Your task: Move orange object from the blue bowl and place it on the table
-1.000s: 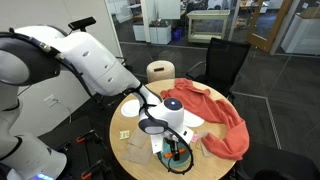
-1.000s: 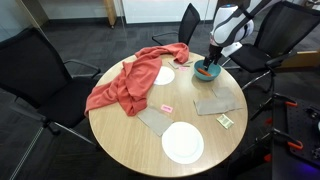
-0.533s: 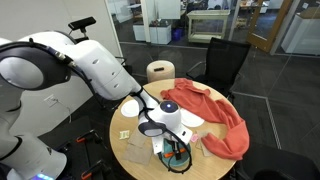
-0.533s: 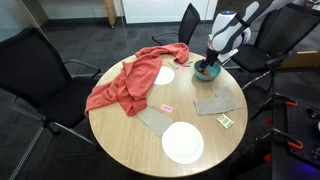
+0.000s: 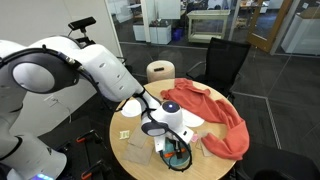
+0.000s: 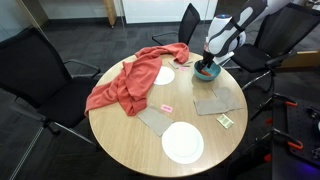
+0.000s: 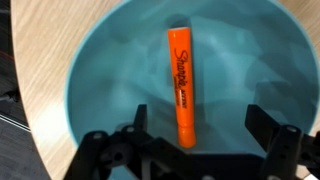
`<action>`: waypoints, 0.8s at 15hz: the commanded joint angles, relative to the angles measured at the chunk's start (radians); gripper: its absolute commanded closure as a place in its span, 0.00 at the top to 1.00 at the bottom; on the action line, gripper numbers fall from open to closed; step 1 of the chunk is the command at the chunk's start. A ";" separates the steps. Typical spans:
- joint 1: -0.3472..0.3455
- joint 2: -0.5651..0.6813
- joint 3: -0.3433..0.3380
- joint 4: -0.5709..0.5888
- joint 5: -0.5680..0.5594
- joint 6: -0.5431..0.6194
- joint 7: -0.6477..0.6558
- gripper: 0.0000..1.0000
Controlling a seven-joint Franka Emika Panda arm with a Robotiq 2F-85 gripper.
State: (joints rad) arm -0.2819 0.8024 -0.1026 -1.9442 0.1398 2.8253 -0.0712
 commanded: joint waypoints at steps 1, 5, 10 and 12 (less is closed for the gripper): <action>0.026 0.037 -0.026 0.049 -0.013 -0.012 0.060 1.00; 0.047 0.064 -0.051 0.078 -0.021 -0.029 0.099 1.00; 0.036 0.083 -0.060 0.086 -0.021 -0.026 0.103 0.49; 0.030 0.083 -0.066 0.080 -0.021 -0.022 0.101 0.34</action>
State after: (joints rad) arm -0.2510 0.8778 -0.1533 -1.8778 0.1339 2.8222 0.0059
